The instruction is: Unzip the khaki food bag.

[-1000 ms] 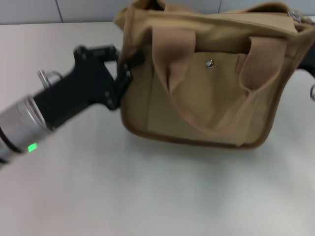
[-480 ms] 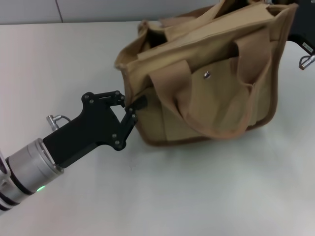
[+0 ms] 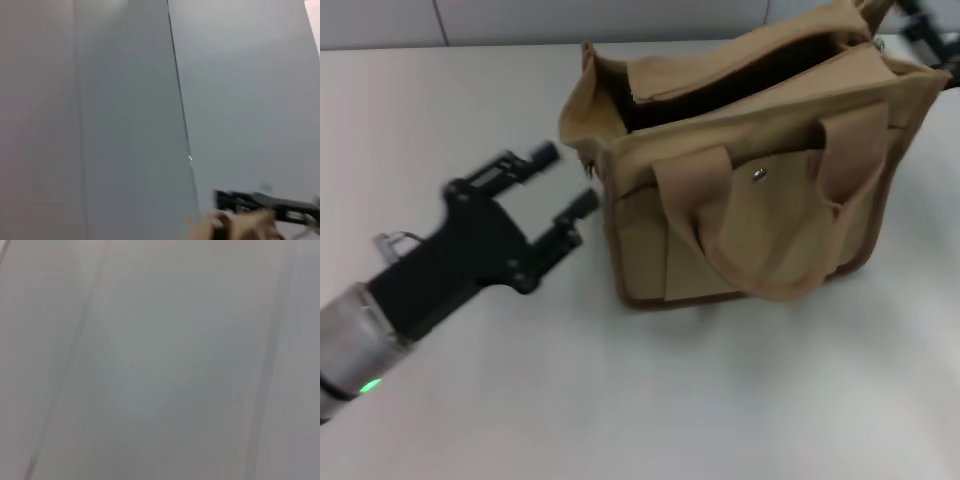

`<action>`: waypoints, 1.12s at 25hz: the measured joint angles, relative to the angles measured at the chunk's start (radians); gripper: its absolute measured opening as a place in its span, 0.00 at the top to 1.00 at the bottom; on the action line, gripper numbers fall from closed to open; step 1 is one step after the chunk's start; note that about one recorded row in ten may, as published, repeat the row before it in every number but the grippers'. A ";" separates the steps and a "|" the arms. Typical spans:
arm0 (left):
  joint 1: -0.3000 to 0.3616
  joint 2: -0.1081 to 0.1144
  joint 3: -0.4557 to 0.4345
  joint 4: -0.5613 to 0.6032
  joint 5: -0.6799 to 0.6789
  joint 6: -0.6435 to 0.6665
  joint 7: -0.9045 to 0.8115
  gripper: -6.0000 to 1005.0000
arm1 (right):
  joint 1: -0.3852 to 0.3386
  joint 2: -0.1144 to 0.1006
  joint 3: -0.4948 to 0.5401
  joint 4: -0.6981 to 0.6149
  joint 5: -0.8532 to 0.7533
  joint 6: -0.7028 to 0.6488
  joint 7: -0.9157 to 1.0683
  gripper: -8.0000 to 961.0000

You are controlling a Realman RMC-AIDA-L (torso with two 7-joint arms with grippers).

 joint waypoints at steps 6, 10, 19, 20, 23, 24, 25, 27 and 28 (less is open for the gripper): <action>0.071 0.003 -0.062 0.092 0.000 0.137 -0.046 0.41 | -0.116 -0.001 0.001 0.003 0.205 -0.142 0.092 0.49; 0.105 0.005 -0.078 0.178 0.000 0.218 -0.141 0.22 | -0.189 -0.004 -0.003 -0.003 0.233 -0.242 0.209 0.24; 0.139 0.028 0.161 0.420 0.031 0.245 -0.362 0.17 | -0.322 -0.009 -0.051 -0.175 -0.020 -0.497 0.419 0.12; 0.130 0.037 0.190 0.425 0.051 0.244 -0.383 0.17 | -0.328 -0.009 -0.053 -0.198 -0.080 -0.524 0.419 0.12; 0.096 0.056 0.243 0.426 0.126 0.242 -0.424 0.17 | -0.335 -0.008 -0.054 -0.246 -0.236 -0.578 0.415 0.12; 0.081 0.059 0.255 0.425 0.159 0.241 -0.439 0.17 | -0.333 -0.007 -0.054 -0.259 -0.298 -0.593 0.412 0.12; 0.069 0.060 0.257 0.425 0.188 0.238 -0.461 0.17 | -0.330 -0.008 -0.054 -0.267 -0.343 -0.602 0.411 0.12; 0.049 0.058 0.257 0.427 0.235 0.227 -0.502 0.17 | -0.317 -0.010 -0.055 -0.282 -0.441 -0.621 0.410 0.12; 0.043 0.055 0.256 0.428 0.251 0.215 -0.515 0.17 | -0.310 -0.010 -0.056 -0.289 -0.488 -0.627 0.410 0.12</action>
